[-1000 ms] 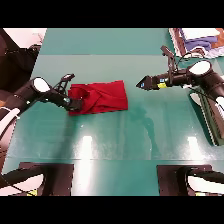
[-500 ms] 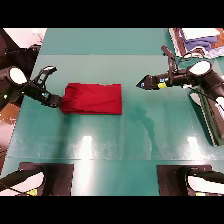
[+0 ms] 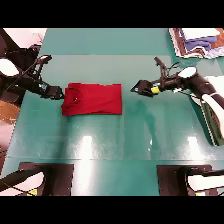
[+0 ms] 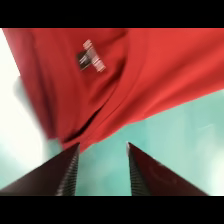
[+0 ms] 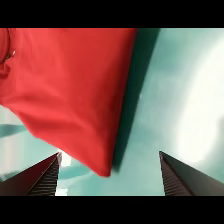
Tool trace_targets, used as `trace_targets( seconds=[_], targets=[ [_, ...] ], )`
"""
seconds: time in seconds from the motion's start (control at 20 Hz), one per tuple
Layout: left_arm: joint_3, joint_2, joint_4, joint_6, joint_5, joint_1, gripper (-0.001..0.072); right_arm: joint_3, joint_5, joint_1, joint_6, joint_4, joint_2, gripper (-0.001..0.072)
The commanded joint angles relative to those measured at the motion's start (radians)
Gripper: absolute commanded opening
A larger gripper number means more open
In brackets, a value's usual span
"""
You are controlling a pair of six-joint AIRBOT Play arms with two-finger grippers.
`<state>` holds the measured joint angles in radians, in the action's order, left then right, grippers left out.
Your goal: Fold the shirts.
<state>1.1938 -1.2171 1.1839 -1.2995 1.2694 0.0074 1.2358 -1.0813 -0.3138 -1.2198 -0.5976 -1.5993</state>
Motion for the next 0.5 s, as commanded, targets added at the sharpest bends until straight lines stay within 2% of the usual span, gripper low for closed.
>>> trace_targets(
  seconds=[0.0,0.15,0.2,0.25,0.3,0.45],
  targets=[
    [0.014,0.0,-0.084,-0.002,-0.032,-0.001,0.0354,0.001,0.005,-0.015,0.047,0.199,-0.137,0.0696],
    [0.014,0.0,-0.085,0.0,-0.037,-0.001,0.0353,0.072,-0.009,-0.076,0.05,0.232,-0.243,0.0695],
    [0.014,0.0,-0.085,-0.001,-0.037,0.0,0.0327,0.113,-0.014,-0.106,0.05,0.233,-0.275,0.0695],
    [0.014,0.0,-0.085,0.019,-0.033,0.0,0.003,0.154,-0.013,-0.135,0.043,0.232,-0.302,0.0695],
    [0.014,0.0,-0.093,0.051,-0.031,-0.001,0.0029,0.196,-0.01,-0.163,0.02,0.232,-0.332,0.0695],
    [0.014,0.0,-0.097,0.051,-0.031,-0.001,0.0028,0.307,-0.018,-0.224,-0.014,0.232,-0.417,0.0694]
  ],
)
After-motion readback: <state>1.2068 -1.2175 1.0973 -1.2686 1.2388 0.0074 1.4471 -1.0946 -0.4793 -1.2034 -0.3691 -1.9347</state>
